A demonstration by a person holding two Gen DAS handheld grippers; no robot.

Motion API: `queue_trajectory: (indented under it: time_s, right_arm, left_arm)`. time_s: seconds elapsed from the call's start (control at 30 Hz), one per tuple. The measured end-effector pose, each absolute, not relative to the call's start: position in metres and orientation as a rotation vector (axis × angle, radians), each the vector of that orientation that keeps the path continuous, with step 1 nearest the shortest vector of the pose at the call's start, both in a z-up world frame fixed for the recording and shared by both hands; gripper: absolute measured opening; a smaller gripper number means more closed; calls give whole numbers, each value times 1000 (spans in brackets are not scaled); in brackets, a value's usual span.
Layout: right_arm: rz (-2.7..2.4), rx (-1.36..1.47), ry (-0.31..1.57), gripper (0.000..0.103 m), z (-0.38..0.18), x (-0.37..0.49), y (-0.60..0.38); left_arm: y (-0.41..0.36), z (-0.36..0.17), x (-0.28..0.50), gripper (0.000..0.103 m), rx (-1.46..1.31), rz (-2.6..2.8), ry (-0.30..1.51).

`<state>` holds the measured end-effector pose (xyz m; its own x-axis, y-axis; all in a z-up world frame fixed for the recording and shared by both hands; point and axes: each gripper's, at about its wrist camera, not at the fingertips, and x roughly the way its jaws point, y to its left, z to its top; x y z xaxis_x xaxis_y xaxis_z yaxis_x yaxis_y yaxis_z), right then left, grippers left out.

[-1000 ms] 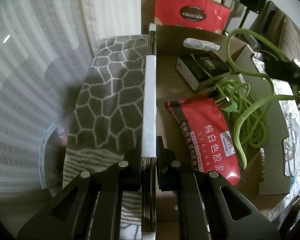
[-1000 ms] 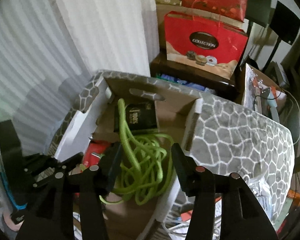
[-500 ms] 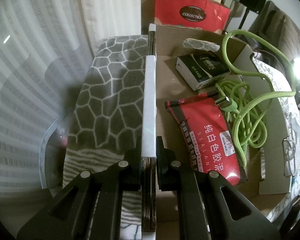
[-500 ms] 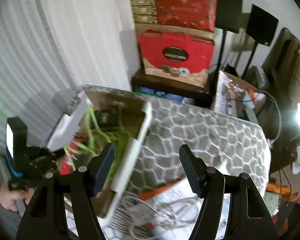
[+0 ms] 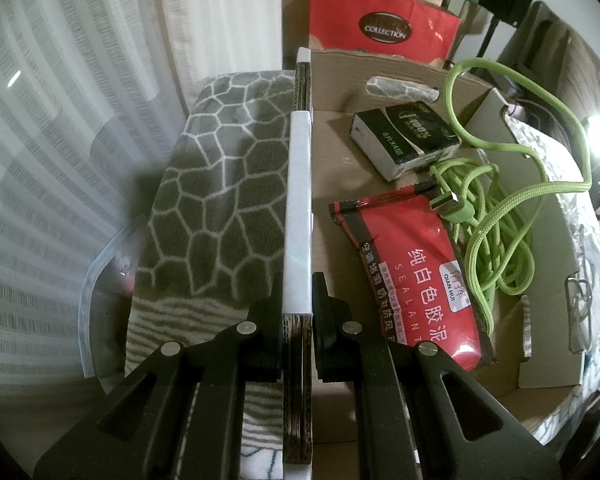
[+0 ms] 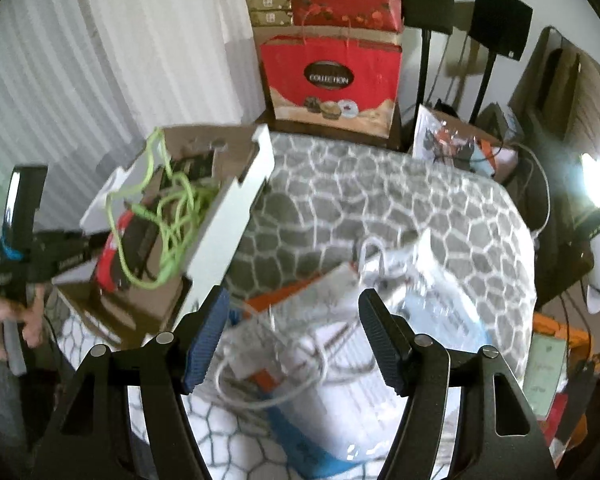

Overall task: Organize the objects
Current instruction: 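Grasp the white USB cable bundle on the blanket with the right gripper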

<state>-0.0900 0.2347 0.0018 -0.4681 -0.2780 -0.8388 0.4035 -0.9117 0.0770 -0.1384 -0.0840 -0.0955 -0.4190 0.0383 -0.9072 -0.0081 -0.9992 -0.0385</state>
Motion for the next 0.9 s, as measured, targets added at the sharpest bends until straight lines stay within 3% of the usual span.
queue_trajectory:
  time_s: [0.5, 0.7, 0.77, 0.8, 0.9]
  right_arm:
    - [-2372, 1419, 267, 65, -47, -72, 243]
    - [-2385, 1447, 243, 50, -58, -78, 244]
    - [-2374, 1439, 226, 38, -59, -78, 244]
    - [-2382, 1440, 231, 25, -58, -78, 243]
    - [-2378, 1448, 240, 21, -58, -79, 243]
  left_arm:
    - [-85, -95, -139, 10, -1681, 2623, -40]
    - [-86, -96, -139, 10, -1680, 2623, -39]
    - [-86, -96, -140, 10, -1680, 2622, -39]
    - [-85, -96, -139, 10, -1680, 2622, -40]
    - [-85, -96, -139, 10, -1680, 2621, -38]
